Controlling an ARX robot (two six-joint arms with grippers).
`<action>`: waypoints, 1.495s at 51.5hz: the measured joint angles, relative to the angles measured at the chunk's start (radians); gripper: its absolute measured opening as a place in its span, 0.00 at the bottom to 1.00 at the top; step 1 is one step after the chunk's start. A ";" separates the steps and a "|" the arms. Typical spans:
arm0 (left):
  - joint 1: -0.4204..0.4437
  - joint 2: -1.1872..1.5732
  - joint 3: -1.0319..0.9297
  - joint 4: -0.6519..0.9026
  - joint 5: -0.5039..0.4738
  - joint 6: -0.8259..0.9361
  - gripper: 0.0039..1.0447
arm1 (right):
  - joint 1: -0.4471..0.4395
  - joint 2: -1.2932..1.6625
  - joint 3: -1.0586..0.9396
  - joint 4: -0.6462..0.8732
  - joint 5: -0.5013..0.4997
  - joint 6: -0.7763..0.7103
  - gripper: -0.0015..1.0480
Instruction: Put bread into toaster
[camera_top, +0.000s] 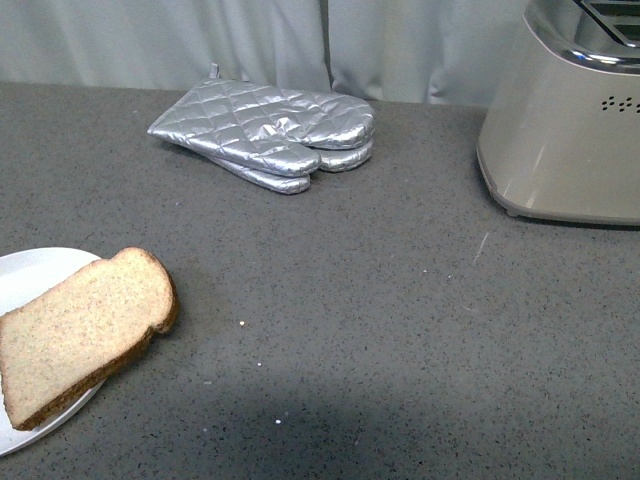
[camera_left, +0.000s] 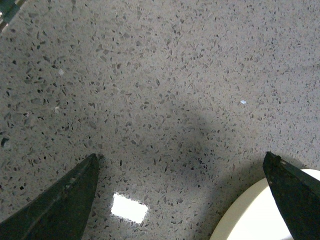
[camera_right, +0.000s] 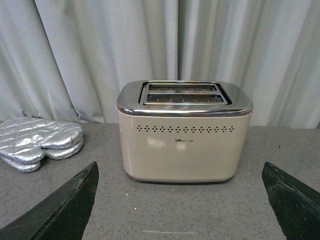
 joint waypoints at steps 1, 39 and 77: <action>0.000 0.000 -0.001 0.016 0.000 0.000 0.94 | 0.000 0.000 0.000 0.000 0.000 0.000 0.91; -0.049 -0.004 0.014 -0.146 0.006 0.325 0.94 | 0.000 0.000 0.000 0.000 0.000 0.000 0.91; -0.087 -0.013 0.001 -0.262 -0.033 0.528 0.20 | 0.000 0.000 0.000 0.000 0.000 0.000 0.91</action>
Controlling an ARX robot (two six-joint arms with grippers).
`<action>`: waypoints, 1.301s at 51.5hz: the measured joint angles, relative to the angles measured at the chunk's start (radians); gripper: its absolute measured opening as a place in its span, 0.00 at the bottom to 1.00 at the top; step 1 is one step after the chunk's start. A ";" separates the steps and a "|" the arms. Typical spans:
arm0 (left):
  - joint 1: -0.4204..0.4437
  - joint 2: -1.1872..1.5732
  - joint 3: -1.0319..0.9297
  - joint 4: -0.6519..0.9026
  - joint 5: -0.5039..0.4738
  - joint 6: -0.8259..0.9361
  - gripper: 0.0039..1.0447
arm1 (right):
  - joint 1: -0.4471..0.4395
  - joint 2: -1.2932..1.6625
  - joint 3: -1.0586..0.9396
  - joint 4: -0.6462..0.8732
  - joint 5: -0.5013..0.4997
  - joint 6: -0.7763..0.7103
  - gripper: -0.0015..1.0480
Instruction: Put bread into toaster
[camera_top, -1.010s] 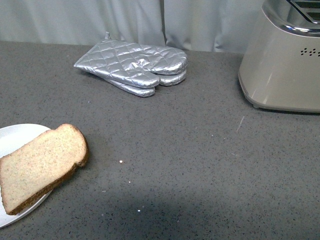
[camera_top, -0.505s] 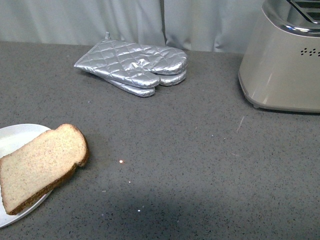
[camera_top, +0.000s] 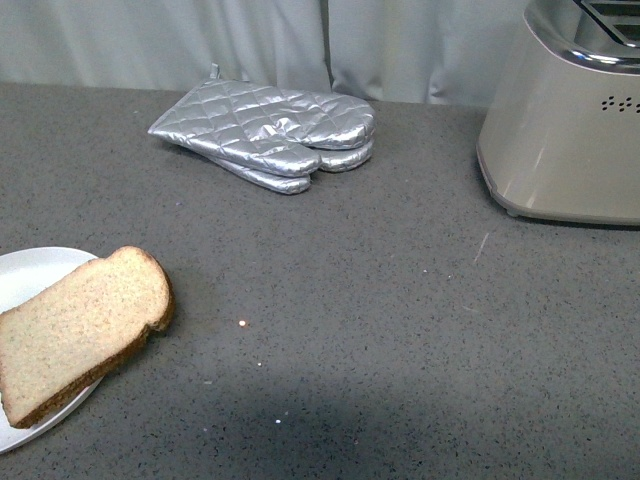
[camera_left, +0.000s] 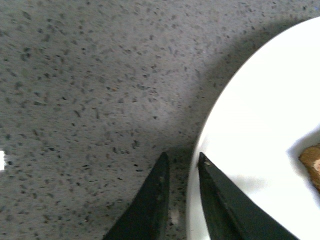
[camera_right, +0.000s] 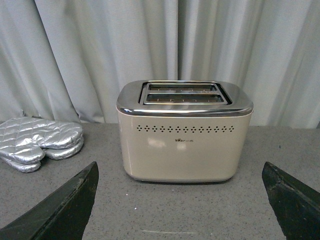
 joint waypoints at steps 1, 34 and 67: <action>0.000 0.000 0.000 -0.001 0.005 -0.002 0.18 | 0.000 0.000 0.000 0.000 0.000 0.000 0.91; -0.167 -0.112 -0.024 0.047 0.095 -0.362 0.03 | 0.000 0.000 0.000 0.000 0.000 0.000 0.91; -0.702 -0.227 -0.106 0.213 0.038 -0.746 0.03 | 0.000 0.000 0.000 0.000 0.000 0.000 0.91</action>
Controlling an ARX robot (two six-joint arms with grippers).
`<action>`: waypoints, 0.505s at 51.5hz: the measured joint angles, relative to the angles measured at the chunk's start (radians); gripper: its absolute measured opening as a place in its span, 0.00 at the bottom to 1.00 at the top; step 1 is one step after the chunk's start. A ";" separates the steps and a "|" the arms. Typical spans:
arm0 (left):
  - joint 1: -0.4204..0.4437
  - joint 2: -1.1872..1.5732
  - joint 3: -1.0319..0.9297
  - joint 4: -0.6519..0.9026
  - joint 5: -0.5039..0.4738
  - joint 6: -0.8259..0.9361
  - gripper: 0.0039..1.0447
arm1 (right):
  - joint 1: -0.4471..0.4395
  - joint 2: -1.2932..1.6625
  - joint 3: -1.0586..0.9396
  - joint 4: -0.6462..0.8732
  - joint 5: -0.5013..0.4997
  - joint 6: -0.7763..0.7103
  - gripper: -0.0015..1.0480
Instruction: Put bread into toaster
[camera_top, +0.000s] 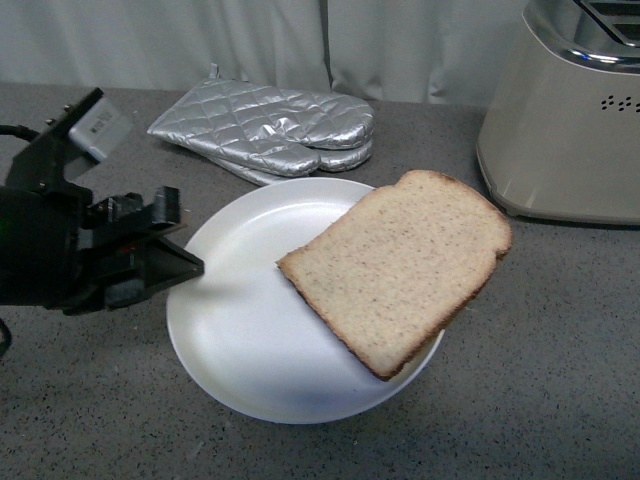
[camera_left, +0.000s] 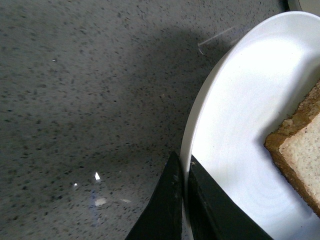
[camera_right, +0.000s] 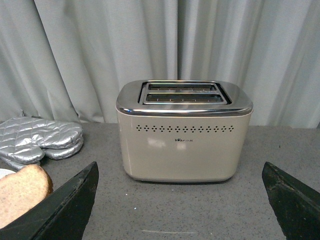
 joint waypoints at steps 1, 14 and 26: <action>-0.006 0.004 0.000 0.004 -0.002 -0.006 0.03 | 0.000 0.000 0.000 0.000 0.000 0.000 0.91; -0.179 0.129 0.074 0.090 -0.084 -0.119 0.03 | 0.000 0.000 0.000 0.000 0.000 0.000 0.91; -0.296 0.231 0.135 0.124 -0.098 -0.145 0.03 | 0.000 0.000 0.000 0.000 0.000 0.000 0.91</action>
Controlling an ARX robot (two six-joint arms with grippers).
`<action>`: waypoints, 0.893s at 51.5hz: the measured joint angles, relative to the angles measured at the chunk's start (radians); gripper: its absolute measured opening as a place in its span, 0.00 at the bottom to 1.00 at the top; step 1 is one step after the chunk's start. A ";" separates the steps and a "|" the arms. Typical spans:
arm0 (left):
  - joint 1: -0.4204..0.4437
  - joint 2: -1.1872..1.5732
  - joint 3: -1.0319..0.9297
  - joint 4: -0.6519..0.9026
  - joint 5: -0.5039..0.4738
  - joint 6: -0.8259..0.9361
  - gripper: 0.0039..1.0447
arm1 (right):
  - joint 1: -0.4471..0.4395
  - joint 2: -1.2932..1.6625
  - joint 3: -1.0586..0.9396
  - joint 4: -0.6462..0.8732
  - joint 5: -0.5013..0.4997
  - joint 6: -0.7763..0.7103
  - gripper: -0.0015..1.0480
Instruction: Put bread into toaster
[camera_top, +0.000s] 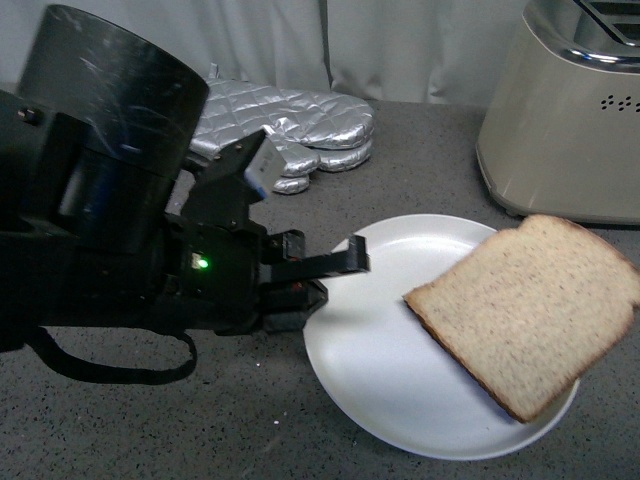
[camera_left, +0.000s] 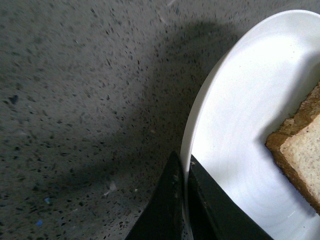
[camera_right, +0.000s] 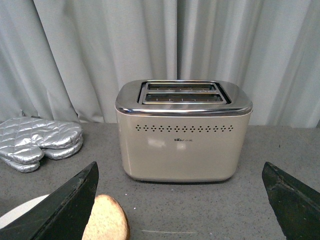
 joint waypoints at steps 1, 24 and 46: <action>-0.006 0.008 0.003 0.000 -0.002 0.001 0.03 | 0.000 0.000 0.000 0.000 0.000 0.000 0.91; -0.019 0.112 0.089 0.005 -0.055 -0.021 0.03 | 0.000 0.000 0.000 0.000 0.000 0.000 0.91; 0.187 -0.111 -0.062 -0.019 0.000 -0.017 0.76 | 0.000 0.000 0.000 0.000 0.000 0.000 0.91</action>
